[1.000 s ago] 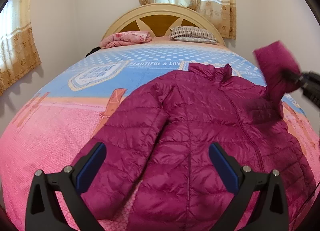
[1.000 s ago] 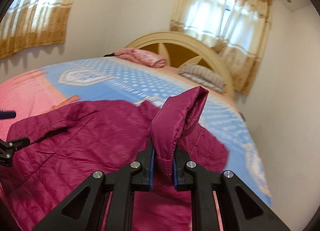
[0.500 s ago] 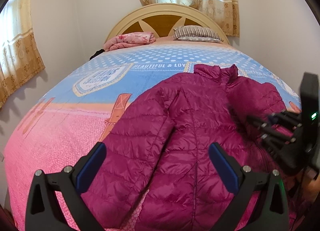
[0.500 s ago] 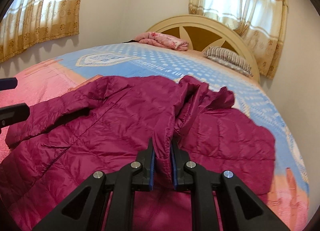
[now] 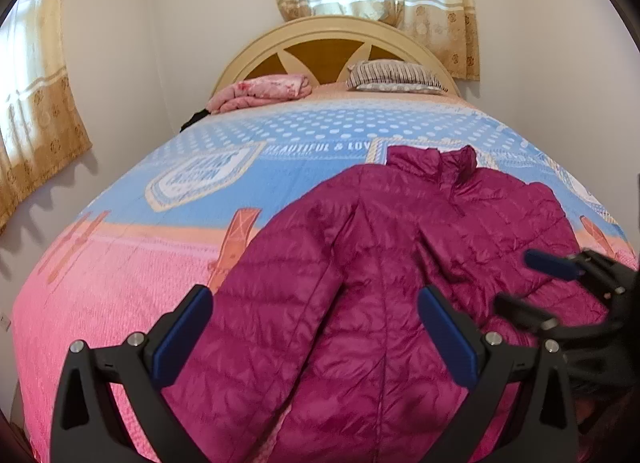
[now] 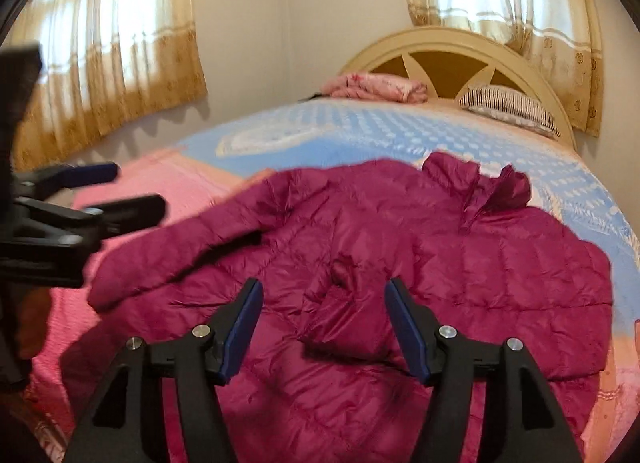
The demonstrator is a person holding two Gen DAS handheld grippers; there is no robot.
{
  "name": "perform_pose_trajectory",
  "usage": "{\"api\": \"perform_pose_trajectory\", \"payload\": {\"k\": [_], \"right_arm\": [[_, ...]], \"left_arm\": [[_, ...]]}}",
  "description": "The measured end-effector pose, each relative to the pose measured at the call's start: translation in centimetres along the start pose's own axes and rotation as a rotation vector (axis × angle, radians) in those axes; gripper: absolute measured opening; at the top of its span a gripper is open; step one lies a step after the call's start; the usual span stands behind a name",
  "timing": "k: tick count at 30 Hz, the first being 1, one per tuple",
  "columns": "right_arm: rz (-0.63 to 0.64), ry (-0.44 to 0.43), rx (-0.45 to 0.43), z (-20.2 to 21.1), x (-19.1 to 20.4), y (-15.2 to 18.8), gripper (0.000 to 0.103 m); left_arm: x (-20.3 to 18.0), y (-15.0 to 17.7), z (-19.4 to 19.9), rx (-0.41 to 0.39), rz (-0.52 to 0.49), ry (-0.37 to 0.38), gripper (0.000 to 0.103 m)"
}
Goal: Fold large clothes
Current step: 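Carry the held sleeve across the jacket body and lay it down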
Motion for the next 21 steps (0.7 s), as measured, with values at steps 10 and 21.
{"api": "perform_pose_trajectory", "payload": {"k": [10, 21], "right_arm": [[-0.295, 0.344, 0.244, -4.8, -10.9, 3.2, 0.038], [-0.182, 0.198, 0.289, -7.4, -7.5, 4.5, 0.038]], "left_arm": [[-6.6, -2.6, -3.0, -0.031, -0.063, 0.043, 0.103], [-10.4, -0.6, -9.2, 0.034, -0.201, -0.118, 0.103]]}}
Point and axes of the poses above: each gripper's, at about its wrist camera, not at the fingertips, and z roughly against the way its jaws point, x to its left, y to its underside, the point moved 2 cm from there along -z, roughly the way its jaws point, and after that the axes turned 5 degrees about -x, right-handed, at the moved point
